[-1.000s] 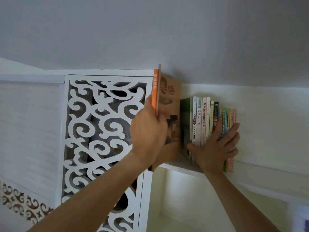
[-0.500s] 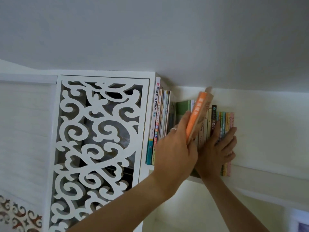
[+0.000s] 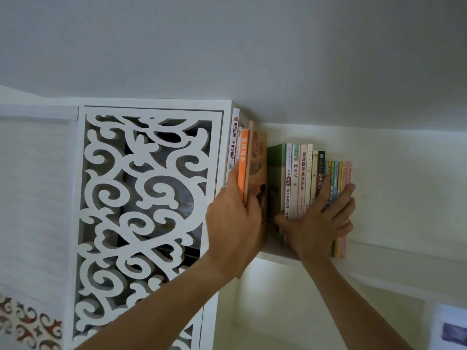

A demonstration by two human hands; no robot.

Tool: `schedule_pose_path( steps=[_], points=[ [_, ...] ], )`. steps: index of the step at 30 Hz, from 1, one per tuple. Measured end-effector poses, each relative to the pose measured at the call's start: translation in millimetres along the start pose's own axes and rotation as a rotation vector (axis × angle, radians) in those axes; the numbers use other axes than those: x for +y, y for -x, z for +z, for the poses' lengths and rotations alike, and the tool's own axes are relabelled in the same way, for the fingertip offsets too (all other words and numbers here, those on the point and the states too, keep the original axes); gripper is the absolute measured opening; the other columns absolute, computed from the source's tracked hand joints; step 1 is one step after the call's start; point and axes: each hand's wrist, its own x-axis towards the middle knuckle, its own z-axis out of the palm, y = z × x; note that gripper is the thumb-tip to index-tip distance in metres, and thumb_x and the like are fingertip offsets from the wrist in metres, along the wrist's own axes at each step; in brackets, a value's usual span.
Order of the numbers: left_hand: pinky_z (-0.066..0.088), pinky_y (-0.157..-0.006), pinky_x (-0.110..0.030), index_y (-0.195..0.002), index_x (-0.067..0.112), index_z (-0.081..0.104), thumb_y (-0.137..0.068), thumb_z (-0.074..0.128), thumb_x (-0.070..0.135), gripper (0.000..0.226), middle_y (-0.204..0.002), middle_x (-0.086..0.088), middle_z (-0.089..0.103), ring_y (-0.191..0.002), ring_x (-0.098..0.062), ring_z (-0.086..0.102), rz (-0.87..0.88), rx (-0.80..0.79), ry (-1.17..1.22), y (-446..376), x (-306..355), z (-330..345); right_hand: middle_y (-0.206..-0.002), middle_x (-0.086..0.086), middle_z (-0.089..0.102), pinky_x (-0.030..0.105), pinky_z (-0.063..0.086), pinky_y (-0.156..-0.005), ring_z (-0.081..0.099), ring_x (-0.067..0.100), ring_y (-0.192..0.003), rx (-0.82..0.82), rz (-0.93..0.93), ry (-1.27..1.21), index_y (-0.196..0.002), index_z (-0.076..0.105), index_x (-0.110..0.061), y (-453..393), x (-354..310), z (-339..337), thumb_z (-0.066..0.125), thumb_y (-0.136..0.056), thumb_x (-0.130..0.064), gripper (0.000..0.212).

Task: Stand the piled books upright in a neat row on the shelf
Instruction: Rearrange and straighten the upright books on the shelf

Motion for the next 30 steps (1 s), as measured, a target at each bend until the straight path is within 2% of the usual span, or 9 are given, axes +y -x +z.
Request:
schedule_pose_path(
  steps=[7, 9, 11, 13, 15, 19, 22, 27, 30],
  points=[
    [0.064, -0.077, -0.034, -0.152, 0.018, 0.041, -0.102, 0.058, 0.023, 0.053, -0.099, 0.008, 0.063, -0.078, -0.009, 0.064, 0.018, -0.058, -0.030, -11.8, -4.3, 47.0, -0.169, 0.023, -0.002, 0.069, 0.025, -0.111, 0.012, 0.050, -0.151, 0.027, -0.003, -0.012, -0.165, 0.009, -0.018, 1.6, -0.1, -2.7, 0.071, -0.058, -0.083, 0.139],
    [0.064, -0.073, -0.033, -0.157, 0.017, 0.029, -0.103, 0.058, 0.027, 0.062, -0.105, 0.003, 0.066, -0.077, -0.008, 0.065, -0.020, -0.038, -0.058, -17.1, -14.7, 60.3, -0.169, 0.023, -0.002, 0.068, 0.026, -0.111, 0.012, 0.050, -0.151, 0.020, -0.007, -0.005, -0.165, 0.010, -0.017, 2.2, 0.9, -3.4, 0.066, -0.059, -0.087, 0.138],
    [0.064, -0.071, -0.031, -0.156, 0.016, 0.025, -0.104, 0.055, 0.034, 0.063, -0.118, -0.005, 0.068, -0.080, -0.011, 0.068, 0.033, 0.002, -0.108, -16.5, -25.0, 71.9, -0.169, 0.023, -0.001, 0.068, 0.026, -0.111, 0.012, 0.050, -0.151, 0.017, -0.008, 0.001, -0.164, 0.011, -0.017, 2.4, 1.0, -4.2, 0.060, -0.061, -0.090, 0.135],
    [0.061, -0.079, -0.031, -0.151, 0.014, 0.031, -0.104, 0.051, 0.037, 0.056, -0.128, -0.010, 0.062, -0.095, -0.017, 0.068, 0.164, 0.070, -0.206, -12.2, -34.0, 83.1, -0.169, 0.024, -0.001, 0.068, 0.027, -0.111, 0.012, 0.050, -0.151, 0.022, -0.006, -0.004, -0.164, 0.014, -0.016, 2.6, 0.0, -5.4, 0.050, -0.064, -0.094, 0.132],
    [0.053, -0.094, -0.036, -0.153, 0.010, 0.036, -0.104, 0.045, 0.038, 0.057, -0.138, -0.012, 0.053, -0.114, -0.021, 0.057, 0.293, 0.142, -0.353, -10.0, -43.8, 93.5, -0.169, 0.023, 0.000, 0.068, 0.027, -0.111, 0.012, 0.049, -0.151, 0.028, -0.010, -0.006, -0.164, 0.014, -0.016, 3.3, -0.5, -5.6, 0.045, -0.066, -0.095, 0.130],
    [0.043, -0.110, -0.043, -0.162, 0.006, 0.023, -0.106, 0.040, 0.041, 0.069, -0.156, -0.015, 0.035, -0.136, -0.027, 0.042, 0.378, 0.198, -0.513, -19.3, -64.0, 104.7, -0.168, 0.024, 0.001, 0.068, 0.029, -0.108, 0.015, 0.050, -0.150, 0.040, -0.032, 0.008, -0.164, 0.015, -0.015, 2.2, 2.5, -2.6, 0.062, -0.061, -0.085, 0.133],
    [0.035, -0.121, -0.043, -0.164, 0.004, 0.014, -0.108, 0.036, 0.041, 0.071, -0.166, -0.018, 0.022, -0.150, -0.029, 0.030, 0.438, 0.176, -0.578, -22.9, -74.7, 108.2, -0.168, 0.024, 0.002, 0.066, 0.030, -0.108, 0.016, 0.050, -0.149, 0.045, -0.042, 0.021, -0.164, 0.016, -0.016, 1.9, 4.3, -2.6, 0.064, -0.060, -0.083, 0.133],
    [0.025, -0.128, -0.045, -0.164, 0.002, 0.007, -0.110, 0.031, 0.041, 0.071, -0.171, -0.021, 0.010, -0.159, -0.032, 0.015, 0.450, 0.130, -0.680, -23.0, -72.6, 109.7, -0.169, 0.023, 0.001, 0.066, 0.032, -0.107, 0.017, 0.049, -0.149, 0.042, -0.065, 0.026, -0.164, 0.013, -0.020, 1.6, 9.5, -3.5, 0.067, -0.058, -0.085, 0.135],
    [0.023, -0.128, -0.041, -0.163, 0.004, 0.018, -0.109, 0.037, 0.042, 0.069, -0.170, -0.018, 0.018, -0.157, -0.030, 0.022, 0.429, 0.133, -0.594, -23.1, -73.0, 107.6, -0.169, 0.021, -0.002, 0.068, 0.032, -0.106, 0.015, 0.048, -0.149, 0.020, -0.078, 0.015, -0.165, 0.011, -0.023, 1.0, 11.7, -3.7, 0.068, -0.057, -0.087, 0.138]
  ],
)
